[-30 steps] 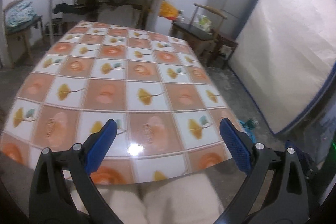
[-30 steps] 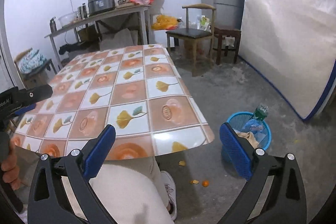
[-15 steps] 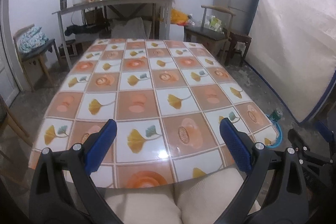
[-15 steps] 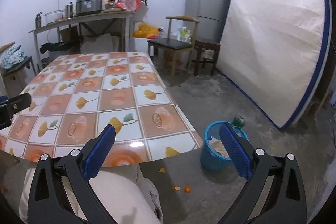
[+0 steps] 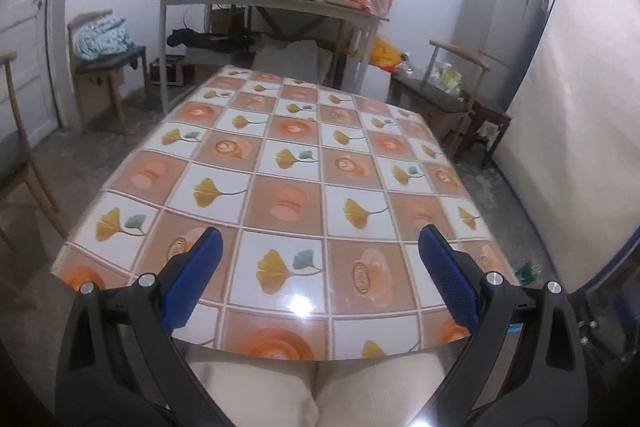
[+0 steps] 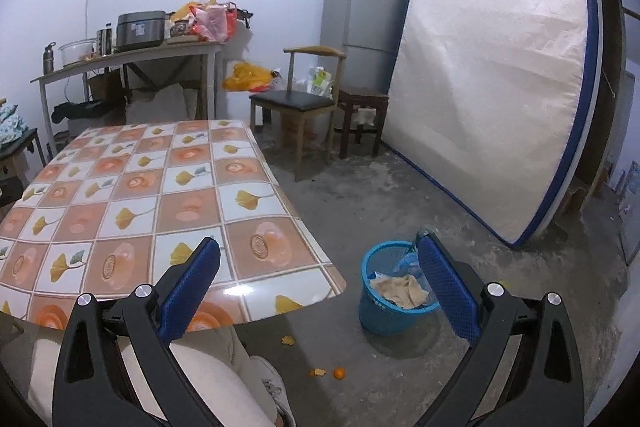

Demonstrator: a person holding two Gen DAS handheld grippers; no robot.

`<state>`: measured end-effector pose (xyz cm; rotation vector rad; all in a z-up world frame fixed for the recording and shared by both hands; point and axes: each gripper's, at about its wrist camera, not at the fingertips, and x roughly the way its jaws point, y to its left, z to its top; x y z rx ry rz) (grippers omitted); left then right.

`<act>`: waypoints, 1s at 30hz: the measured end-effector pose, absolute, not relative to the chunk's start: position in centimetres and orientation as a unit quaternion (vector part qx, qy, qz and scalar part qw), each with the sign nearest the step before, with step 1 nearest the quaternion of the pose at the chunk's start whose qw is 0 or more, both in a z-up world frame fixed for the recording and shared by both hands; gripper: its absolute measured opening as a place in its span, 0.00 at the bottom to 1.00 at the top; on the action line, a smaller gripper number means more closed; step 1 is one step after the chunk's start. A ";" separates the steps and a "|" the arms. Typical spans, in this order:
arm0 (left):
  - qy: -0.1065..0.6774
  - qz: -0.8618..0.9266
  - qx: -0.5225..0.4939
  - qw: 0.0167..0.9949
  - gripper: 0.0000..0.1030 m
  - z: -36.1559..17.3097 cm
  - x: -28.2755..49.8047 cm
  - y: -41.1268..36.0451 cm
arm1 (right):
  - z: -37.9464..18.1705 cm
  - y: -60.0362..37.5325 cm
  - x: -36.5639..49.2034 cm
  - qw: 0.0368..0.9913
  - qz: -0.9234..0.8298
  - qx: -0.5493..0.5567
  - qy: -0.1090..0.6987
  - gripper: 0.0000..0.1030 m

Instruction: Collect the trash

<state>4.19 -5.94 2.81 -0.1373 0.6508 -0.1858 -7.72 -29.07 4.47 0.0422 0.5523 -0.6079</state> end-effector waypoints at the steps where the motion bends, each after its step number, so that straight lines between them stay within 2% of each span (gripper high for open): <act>1: 0.322 -0.090 -0.059 0.940 0.92 2.7 4.0 -6.2 | 4.5 -29.3 -7.8 0.915 -0.297 0.019 0.273 0.94; 14: 0.330 -0.077 0.003 0.941 0.92 2.4 2.5 -8.8 | 4.5 -29.9 -9.0 0.920 -0.272 0.028 0.282 0.94; 21: 0.363 -0.106 0.043 0.925 0.92 1.1 1.9 -10.6 | 3.7 -30.3 -9.1 0.916 -0.259 0.014 0.305 0.94; 30: 0.375 -0.110 0.044 0.919 0.92 0.6 2.0 -11.1 | 3.4 -31.0 -9.9 0.912 -0.268 0.018 0.311 0.94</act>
